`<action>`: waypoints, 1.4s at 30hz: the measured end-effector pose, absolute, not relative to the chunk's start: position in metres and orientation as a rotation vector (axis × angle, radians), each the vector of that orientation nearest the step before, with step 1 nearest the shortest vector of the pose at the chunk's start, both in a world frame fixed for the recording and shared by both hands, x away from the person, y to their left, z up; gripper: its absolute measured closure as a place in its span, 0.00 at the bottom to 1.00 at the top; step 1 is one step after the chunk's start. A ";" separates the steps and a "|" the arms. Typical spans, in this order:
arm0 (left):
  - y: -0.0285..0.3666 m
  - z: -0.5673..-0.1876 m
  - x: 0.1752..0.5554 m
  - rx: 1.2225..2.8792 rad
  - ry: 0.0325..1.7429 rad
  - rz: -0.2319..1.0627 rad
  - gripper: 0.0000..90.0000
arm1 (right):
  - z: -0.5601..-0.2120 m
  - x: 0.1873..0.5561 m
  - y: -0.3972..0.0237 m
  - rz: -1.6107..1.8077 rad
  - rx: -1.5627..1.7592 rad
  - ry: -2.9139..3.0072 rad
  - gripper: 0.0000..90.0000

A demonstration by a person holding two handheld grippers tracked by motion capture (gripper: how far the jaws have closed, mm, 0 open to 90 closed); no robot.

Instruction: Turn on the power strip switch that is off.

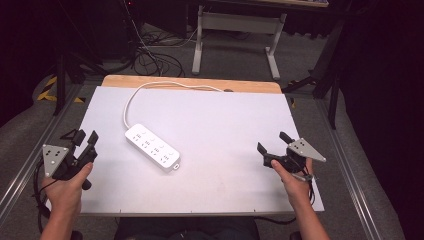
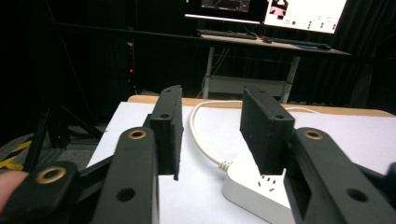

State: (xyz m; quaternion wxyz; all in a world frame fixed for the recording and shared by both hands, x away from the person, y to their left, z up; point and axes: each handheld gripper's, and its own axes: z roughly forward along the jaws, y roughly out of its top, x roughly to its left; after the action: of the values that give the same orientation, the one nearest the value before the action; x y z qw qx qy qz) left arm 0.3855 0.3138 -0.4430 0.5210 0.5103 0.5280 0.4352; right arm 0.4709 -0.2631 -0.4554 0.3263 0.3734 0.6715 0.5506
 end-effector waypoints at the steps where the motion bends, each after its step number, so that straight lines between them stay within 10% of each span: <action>1: 0.314 -0.443 0.385 1.222 1.264 1.046 0.70 | -0.455 0.470 -0.263 1.443 0.976 1.759 0.07; 26: 0.320 -0.438 0.382 1.209 1.267 1.025 1.00 | -0.456 0.470 -0.261 1.435 0.968 1.774 0.07; 42: 0.315 -0.430 0.390 1.285 1.214 0.998 1.00 | -0.457 0.470 -0.262 1.440 0.978 1.771 0.07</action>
State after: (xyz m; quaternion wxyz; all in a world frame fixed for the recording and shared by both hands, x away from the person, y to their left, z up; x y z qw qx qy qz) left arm 0.3905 0.3153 -0.4296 0.5278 0.5376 0.5079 0.4176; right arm 0.4700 -0.2618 -0.4566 0.3232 0.3726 0.6750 0.5487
